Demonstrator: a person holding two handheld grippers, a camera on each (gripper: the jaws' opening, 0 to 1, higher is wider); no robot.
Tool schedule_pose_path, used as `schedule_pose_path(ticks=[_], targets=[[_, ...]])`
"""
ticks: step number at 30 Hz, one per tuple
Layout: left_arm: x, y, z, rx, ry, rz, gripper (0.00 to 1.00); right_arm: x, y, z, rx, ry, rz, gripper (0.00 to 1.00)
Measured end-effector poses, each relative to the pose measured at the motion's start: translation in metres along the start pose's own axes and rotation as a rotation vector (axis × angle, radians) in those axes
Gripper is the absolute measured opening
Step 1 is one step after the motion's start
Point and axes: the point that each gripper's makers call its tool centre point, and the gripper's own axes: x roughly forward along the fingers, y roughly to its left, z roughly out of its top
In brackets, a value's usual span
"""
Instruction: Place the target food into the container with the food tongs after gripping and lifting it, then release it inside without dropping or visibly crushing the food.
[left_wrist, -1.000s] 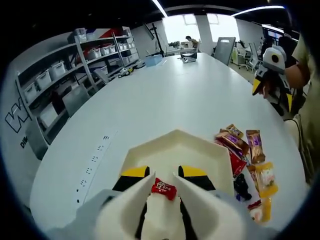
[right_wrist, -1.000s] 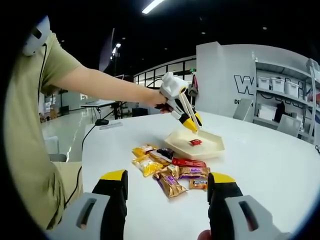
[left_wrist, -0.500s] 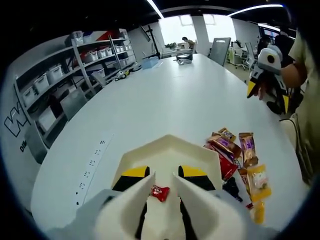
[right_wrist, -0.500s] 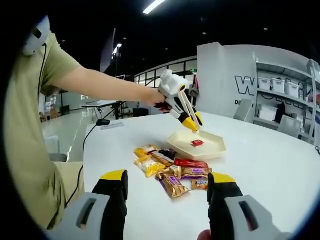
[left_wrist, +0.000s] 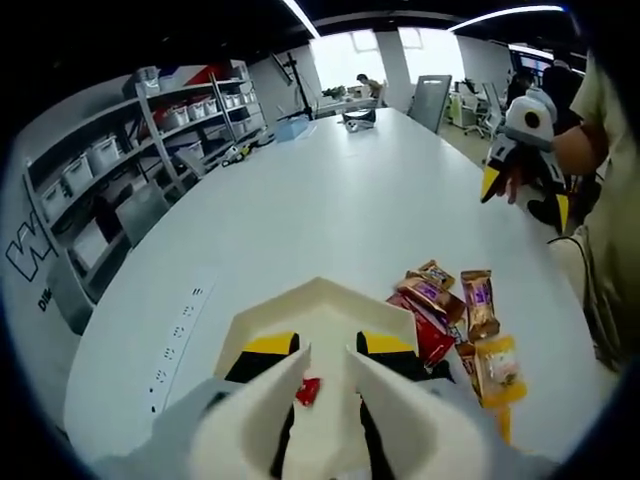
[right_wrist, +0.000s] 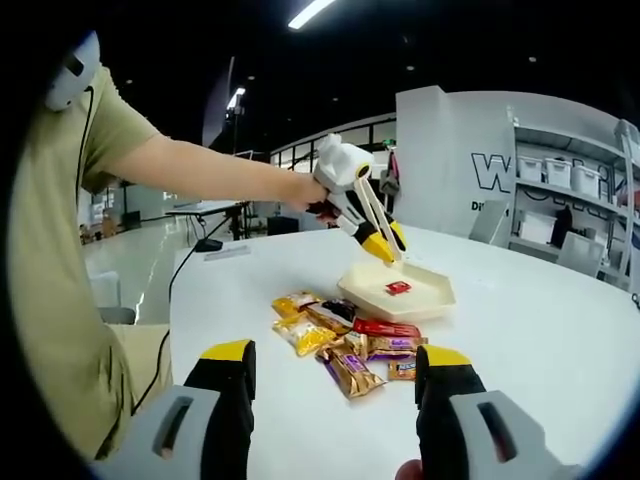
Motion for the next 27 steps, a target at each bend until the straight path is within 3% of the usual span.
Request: schedule_pose_path(ticks=[11, 27], targets=[[-0.007, -0.019, 0.009, 0.021, -0.01, -0.018, 0.22, 0.0, 0.002, 0.002, -0.004, -0.005, 0.004, 0.63], [-0.014, -0.036, 0.009, 0.011, -0.021, -0.026, 0.22, 0.001, 0.007, 0.001, -0.005, -0.004, 0.011, 0.63]])
